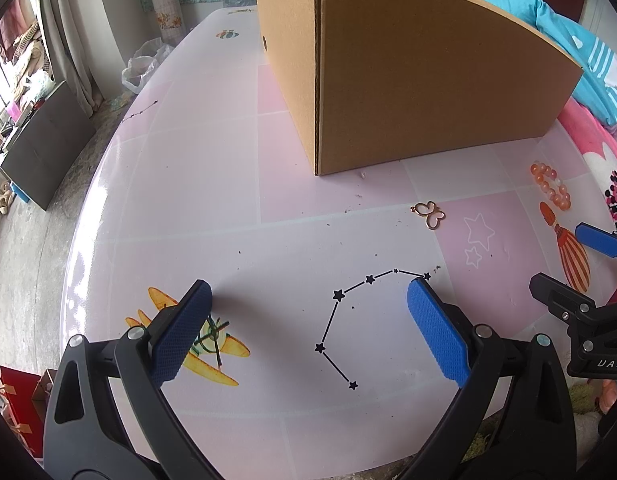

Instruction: Organize jewelry

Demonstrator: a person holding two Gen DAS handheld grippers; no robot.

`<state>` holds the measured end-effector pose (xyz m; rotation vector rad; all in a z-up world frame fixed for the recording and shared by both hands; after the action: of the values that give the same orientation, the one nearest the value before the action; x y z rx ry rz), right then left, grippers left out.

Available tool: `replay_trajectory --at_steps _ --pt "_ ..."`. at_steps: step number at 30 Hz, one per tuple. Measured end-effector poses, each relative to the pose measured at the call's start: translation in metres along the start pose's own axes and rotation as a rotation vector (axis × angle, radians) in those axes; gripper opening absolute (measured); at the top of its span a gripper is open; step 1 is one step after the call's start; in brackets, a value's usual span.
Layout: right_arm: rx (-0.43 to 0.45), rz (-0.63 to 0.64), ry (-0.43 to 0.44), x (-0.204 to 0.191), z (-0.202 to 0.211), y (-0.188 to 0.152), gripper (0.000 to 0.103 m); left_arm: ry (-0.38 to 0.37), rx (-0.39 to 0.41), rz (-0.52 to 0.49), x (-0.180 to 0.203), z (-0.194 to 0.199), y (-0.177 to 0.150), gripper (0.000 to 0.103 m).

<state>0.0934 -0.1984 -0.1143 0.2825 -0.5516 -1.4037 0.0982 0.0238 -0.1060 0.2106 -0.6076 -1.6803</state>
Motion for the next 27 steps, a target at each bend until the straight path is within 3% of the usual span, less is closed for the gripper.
replay_trajectory --at_steps 27 --pt "0.022 -0.004 0.002 0.0002 0.0018 -0.0007 0.097 0.011 0.022 -0.005 0.0038 0.0025 0.0 0.095"
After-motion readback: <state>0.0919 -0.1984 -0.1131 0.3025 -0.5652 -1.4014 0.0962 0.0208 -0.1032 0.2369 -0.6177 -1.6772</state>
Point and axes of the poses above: each gripper's, at about its wrist camera, not at the fingertips, and z roughly against the way its jaws point, x to its right, y to its top, the point moved 8 cm from there along -z, roughly the way its jaws point, and after that the axes turned 13 degrees about -y, right-handed, at the moved point
